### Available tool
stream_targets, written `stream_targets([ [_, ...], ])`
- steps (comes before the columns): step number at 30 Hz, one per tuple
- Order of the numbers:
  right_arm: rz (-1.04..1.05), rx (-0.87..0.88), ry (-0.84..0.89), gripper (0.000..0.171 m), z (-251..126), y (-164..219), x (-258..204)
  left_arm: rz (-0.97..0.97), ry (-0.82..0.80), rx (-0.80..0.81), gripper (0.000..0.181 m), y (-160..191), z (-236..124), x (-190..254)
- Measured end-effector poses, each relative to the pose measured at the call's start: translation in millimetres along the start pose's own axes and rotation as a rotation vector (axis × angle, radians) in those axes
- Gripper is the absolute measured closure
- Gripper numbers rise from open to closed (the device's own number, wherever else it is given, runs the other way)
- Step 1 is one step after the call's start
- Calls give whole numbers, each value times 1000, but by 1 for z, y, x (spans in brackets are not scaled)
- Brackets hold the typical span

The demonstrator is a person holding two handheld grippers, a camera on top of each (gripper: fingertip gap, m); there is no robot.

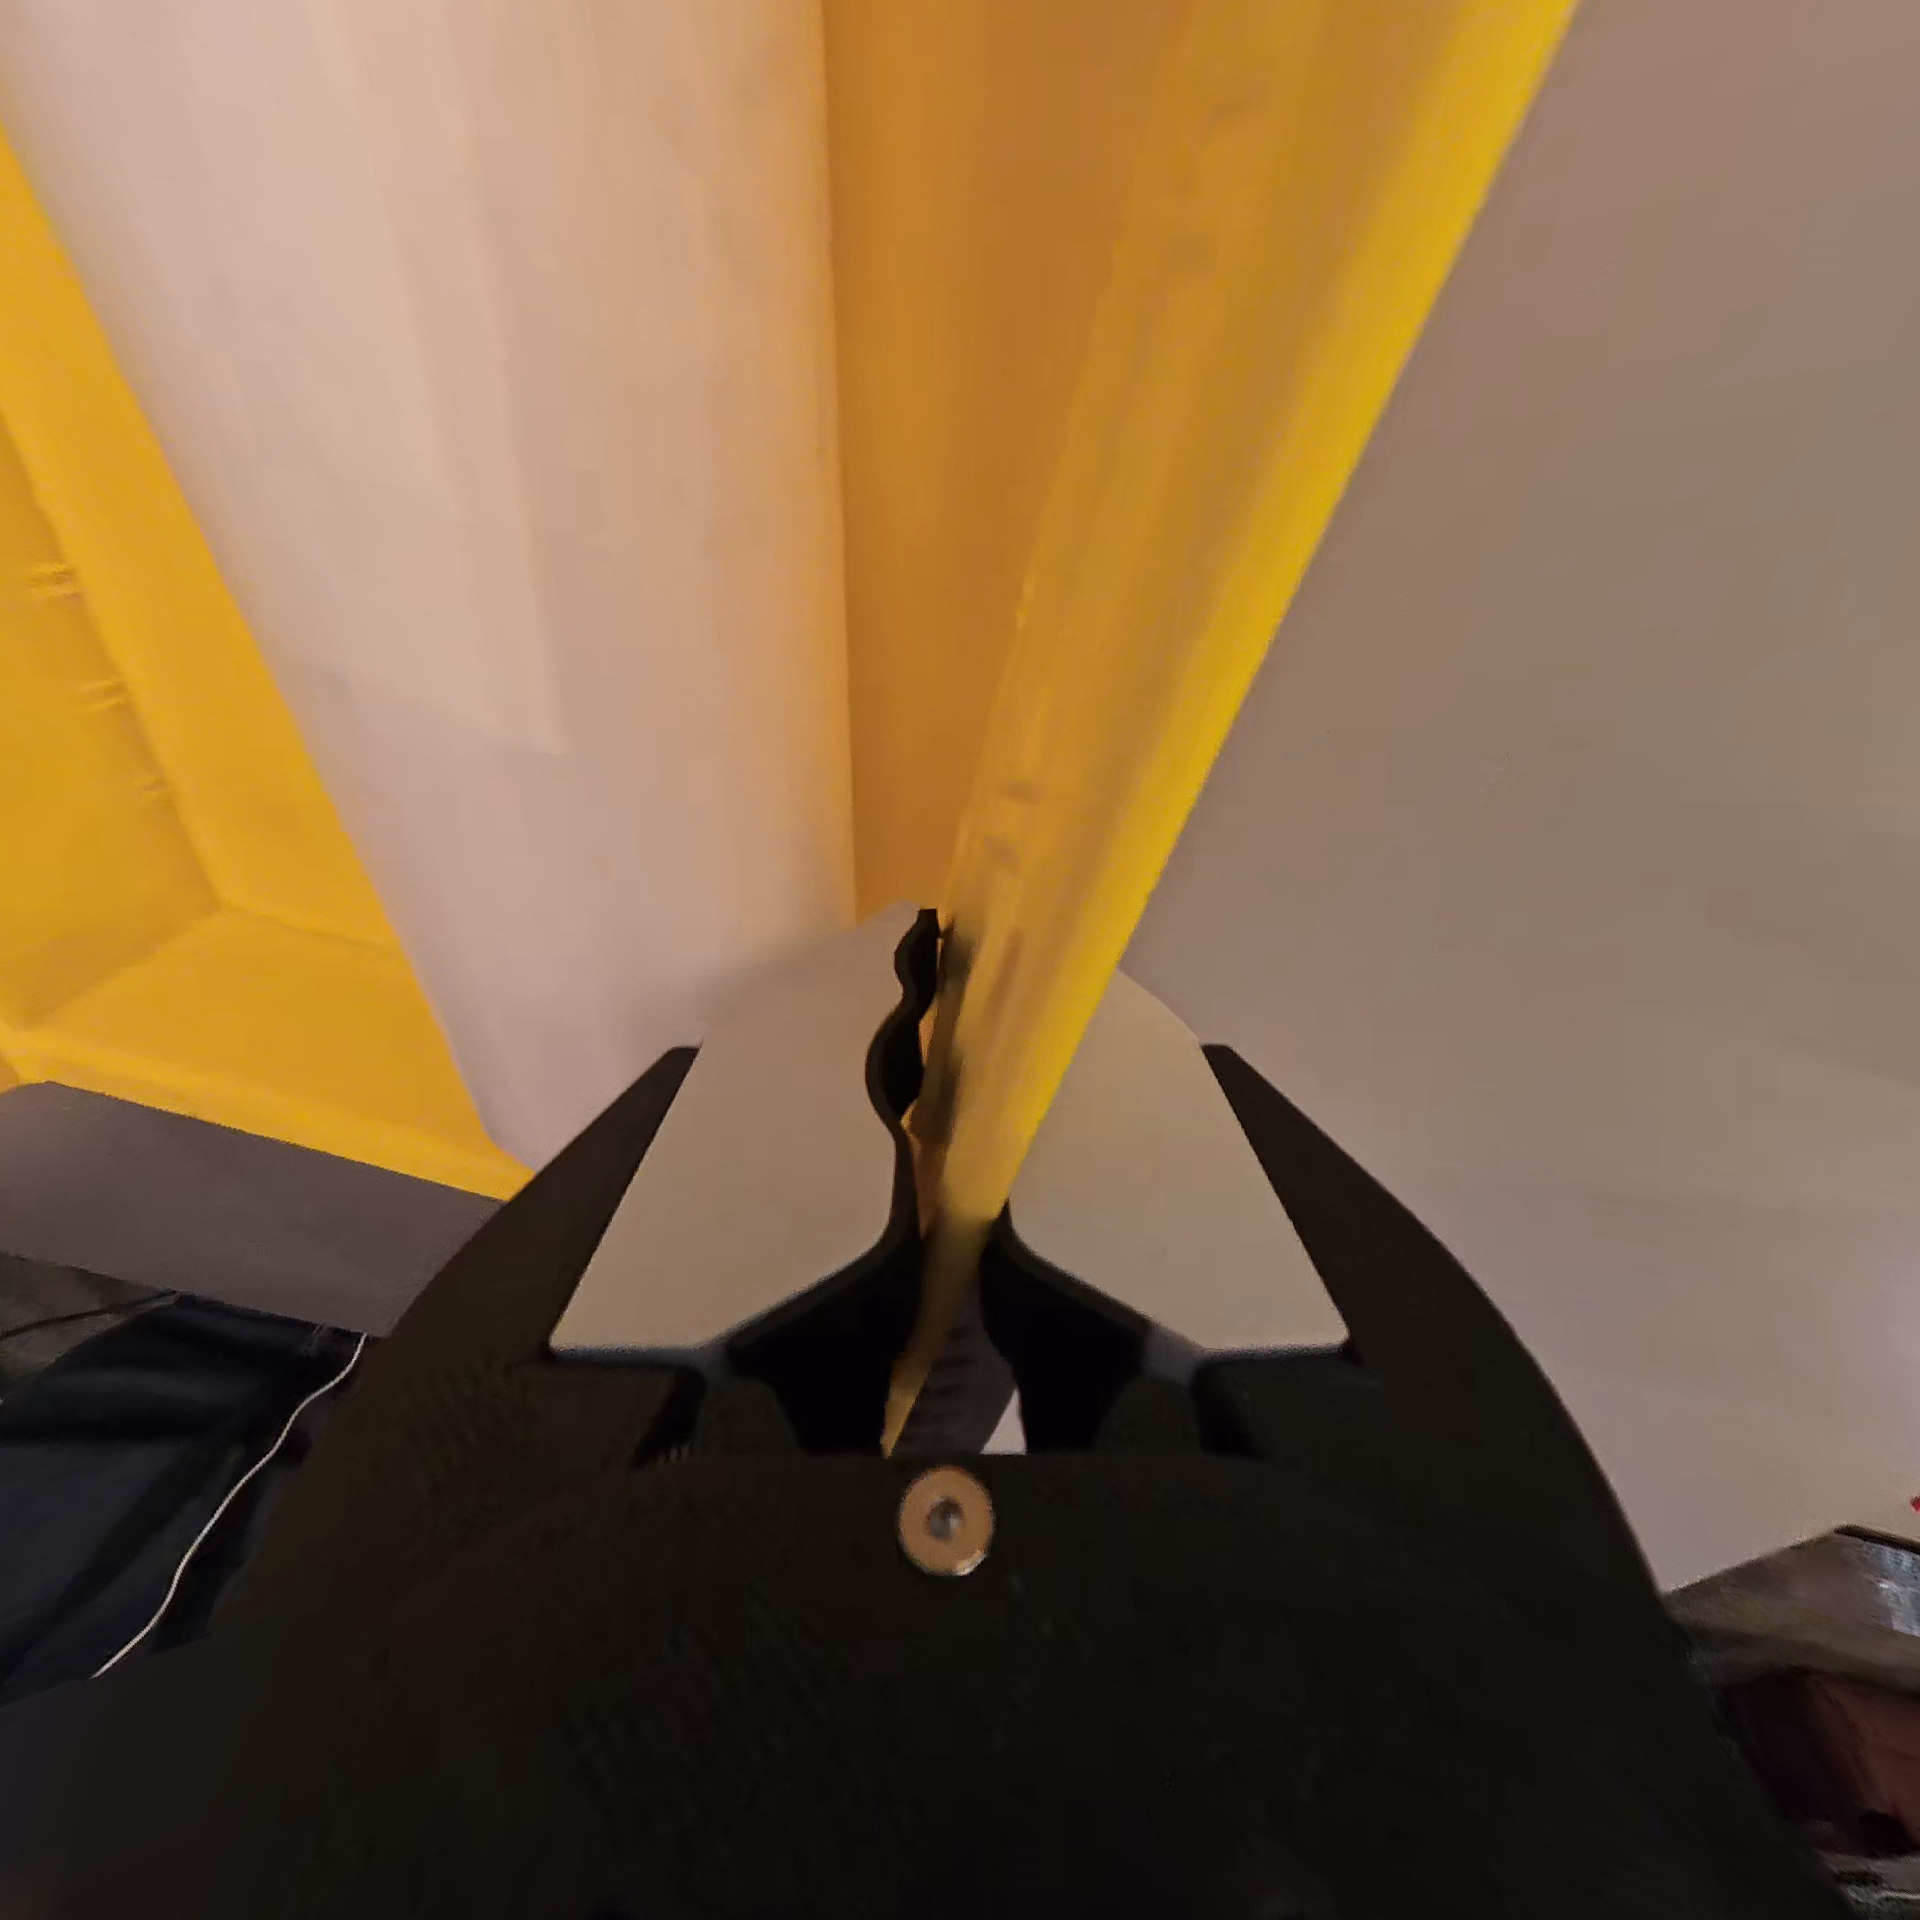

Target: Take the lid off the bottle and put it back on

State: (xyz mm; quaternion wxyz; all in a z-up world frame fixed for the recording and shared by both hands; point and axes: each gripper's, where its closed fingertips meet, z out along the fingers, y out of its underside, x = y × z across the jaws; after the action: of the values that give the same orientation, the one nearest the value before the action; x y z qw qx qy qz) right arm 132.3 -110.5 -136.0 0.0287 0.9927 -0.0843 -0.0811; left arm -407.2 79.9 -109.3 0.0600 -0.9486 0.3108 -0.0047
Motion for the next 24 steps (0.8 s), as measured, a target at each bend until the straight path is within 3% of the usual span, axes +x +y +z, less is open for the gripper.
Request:
stream_targets([
  [7, -94, -34, 1, 164, 8, -6, -46, 111, -142, -46, 152, -9, 5, 37],
  [17, -130, -117, 20, 159, 22, 2, -76, 123, -35, -10, 145, -14, 1, 59],
  [20, -130, -60, 27, 157, 15, -6, -76, 112, -4, 74, 142, -22, -14, 60],
  [24, -97, 74, 62, 147, -16, -10, -72, 137, -43, 326, 140, -47, -58, 59],
])
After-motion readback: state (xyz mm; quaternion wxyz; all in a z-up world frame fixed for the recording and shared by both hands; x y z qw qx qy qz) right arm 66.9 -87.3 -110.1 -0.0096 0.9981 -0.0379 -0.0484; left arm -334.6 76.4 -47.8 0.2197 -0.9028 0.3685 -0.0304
